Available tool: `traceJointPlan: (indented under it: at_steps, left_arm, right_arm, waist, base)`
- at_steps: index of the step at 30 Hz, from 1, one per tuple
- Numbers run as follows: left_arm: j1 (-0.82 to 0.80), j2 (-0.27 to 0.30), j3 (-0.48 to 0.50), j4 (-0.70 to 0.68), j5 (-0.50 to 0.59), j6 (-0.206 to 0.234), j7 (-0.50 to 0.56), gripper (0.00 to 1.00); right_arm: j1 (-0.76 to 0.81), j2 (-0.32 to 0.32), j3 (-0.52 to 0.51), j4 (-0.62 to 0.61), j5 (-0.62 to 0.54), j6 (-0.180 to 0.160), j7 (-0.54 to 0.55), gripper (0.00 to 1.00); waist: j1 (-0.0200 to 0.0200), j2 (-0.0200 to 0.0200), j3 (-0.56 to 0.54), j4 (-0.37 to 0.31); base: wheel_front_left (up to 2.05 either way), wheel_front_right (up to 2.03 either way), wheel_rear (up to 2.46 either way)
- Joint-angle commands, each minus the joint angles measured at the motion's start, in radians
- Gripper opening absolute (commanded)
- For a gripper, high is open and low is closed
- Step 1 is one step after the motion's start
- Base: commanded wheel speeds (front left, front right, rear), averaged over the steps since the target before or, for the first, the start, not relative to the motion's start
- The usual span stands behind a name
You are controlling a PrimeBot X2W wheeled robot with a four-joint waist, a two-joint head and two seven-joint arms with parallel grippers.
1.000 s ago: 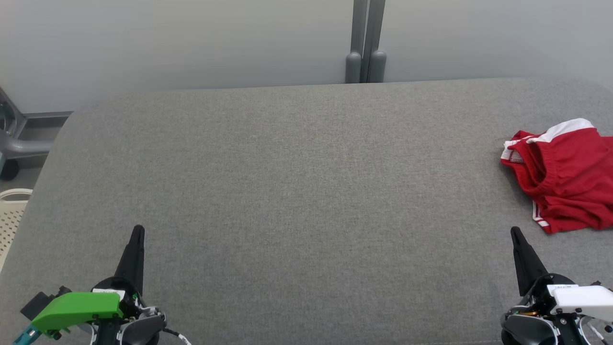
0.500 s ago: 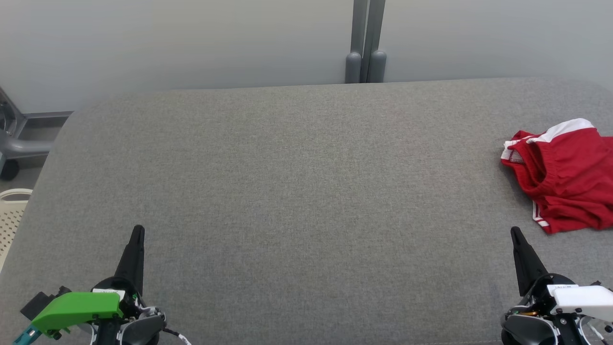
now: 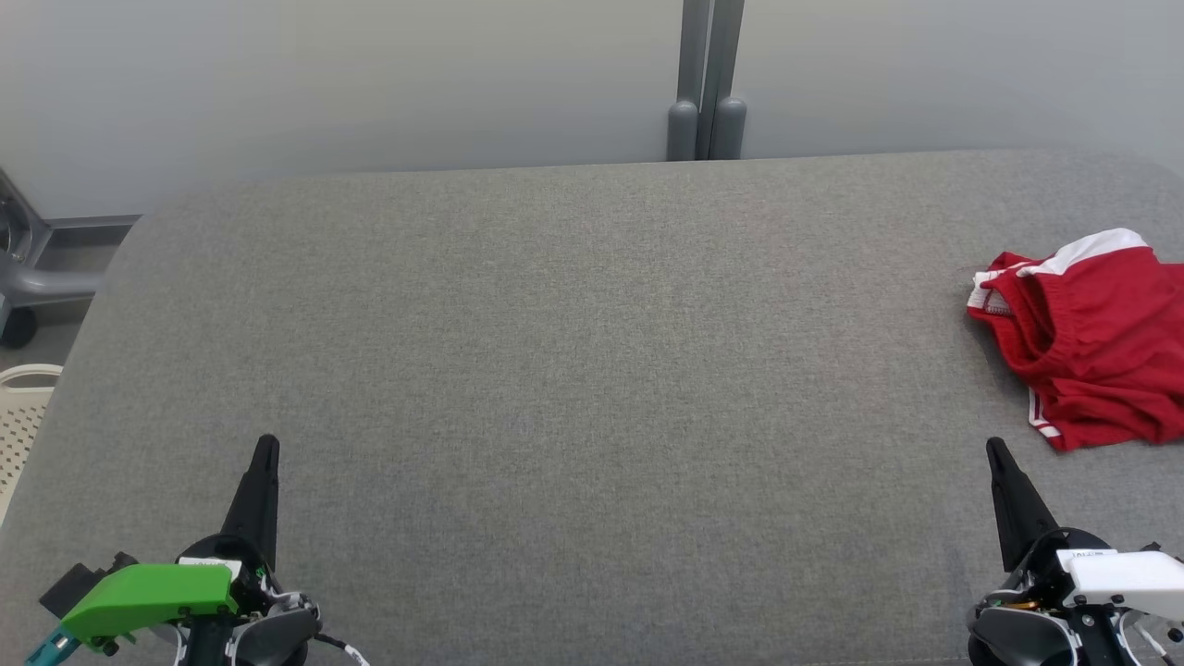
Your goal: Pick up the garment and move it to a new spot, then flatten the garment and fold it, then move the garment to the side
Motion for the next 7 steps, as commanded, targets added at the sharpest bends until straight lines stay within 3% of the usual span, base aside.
traceJointPlan:
  at_steps: [1,7]
  left_arm:
    - [-0.011,0.001,0.002,-0.002,-0.003,-0.004,0.004,0.00]
    - [-0.011,0.001,0.002,-0.002,-0.003,-0.004,0.004,0.00]
  right_arm:
    - [0.008,-0.004,-0.002,-0.004,0.003,0.000,0.004,0.00]
    - [0.008,-0.004,-0.002,-0.004,0.003,0.000,0.004,0.00]
  waist:
    - [0.0000,0.0000,0.000,0.000]
    - [0.0000,0.0000,0.000,0.000]
  base:
    - [0.00,0.00,0.00]
    - [0.00,0.00,0.00]
